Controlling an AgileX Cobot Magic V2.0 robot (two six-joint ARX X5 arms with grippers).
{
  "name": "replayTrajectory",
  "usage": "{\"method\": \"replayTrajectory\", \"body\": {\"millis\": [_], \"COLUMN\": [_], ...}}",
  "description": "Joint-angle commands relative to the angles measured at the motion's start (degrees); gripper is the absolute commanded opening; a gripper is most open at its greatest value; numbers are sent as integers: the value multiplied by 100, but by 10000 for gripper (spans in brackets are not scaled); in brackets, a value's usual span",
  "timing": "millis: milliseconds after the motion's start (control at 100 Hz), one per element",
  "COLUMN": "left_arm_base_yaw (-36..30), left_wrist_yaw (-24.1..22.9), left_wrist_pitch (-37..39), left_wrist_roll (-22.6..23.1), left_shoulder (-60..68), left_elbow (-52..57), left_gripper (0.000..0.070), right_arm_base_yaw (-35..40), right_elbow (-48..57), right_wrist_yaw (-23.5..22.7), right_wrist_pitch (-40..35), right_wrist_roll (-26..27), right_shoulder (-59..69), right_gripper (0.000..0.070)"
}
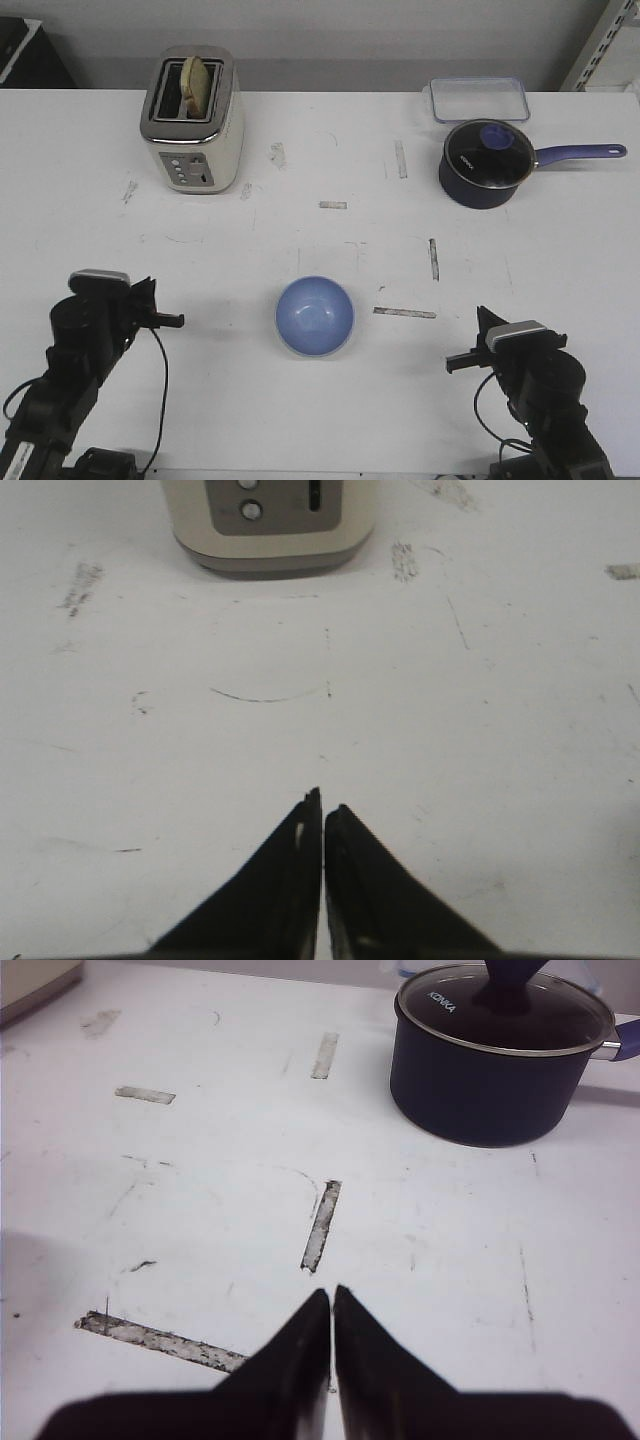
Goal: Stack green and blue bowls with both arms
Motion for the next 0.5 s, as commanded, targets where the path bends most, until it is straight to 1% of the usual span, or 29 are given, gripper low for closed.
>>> {"method": "replayTrajectory", "body": {"millis": [0, 80, 200, 260, 320, 490], "left_arm_base_yaw": [120, 317, 584, 693, 741, 745], "left_wrist_yaw": [-24, -22, -22, -22, -22, -22], "left_wrist_pitch": [190, 225, 245, 278, 275, 282], "left_wrist_roll": [-57, -59, -66, -197, -280, -269], "left_shoulder": [-361, -745, -988, -1034, -1080, -1246], "left_elbow": [-81, -214, -264, -264, -264, -264], "left_gripper": [1, 1, 1, 1, 1, 1], "right_arm_base_yaw": [11, 11, 11, 11, 11, 11], "right_elbow": [22, 22, 22, 22, 22, 24], "right_wrist_yaw": [-2, -2, 0, 0, 0, 0], "right_wrist_pitch": [55, 59, 94, 138, 188, 227], "right_wrist_roll": [96, 98, 96, 94, 94, 96], "right_shoulder": [33, 33, 31, 31, 31, 28], "right_gripper": [0, 0, 0, 0, 0, 0]}}
